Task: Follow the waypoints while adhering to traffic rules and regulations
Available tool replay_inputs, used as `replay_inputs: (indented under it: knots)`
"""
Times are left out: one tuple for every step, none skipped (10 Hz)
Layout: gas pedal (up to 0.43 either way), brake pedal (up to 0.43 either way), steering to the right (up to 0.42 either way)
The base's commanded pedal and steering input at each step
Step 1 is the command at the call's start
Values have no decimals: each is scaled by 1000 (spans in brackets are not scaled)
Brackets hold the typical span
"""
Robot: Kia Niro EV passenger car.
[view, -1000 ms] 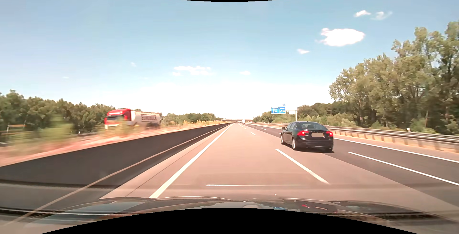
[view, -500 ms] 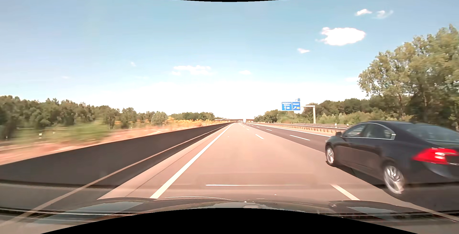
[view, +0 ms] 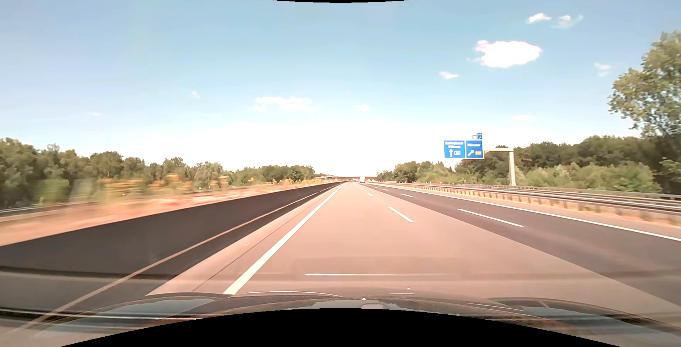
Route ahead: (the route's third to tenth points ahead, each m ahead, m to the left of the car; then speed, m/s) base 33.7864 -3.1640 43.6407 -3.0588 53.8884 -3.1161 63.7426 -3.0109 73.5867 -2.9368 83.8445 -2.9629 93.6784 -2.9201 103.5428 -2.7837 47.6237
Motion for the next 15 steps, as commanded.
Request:
replay_inputs:
  knots:
    - [630, 0, 0]
    - [630, 0, 0]
    - [630, 0, 1]
    - [630, 0, 0]
    - [630, 0, 0]
    - [630, 0, 0]
    - [630, 0, 1]
    - [630, 0, 0]
    - [630, 0, 0]
    - [630, 0, 0]
    - [630, 0, 0]
    - [630, 0, 0]
    - [630, 0, 0]
    - [630, 0, 0]
    - [630, 0, 0]
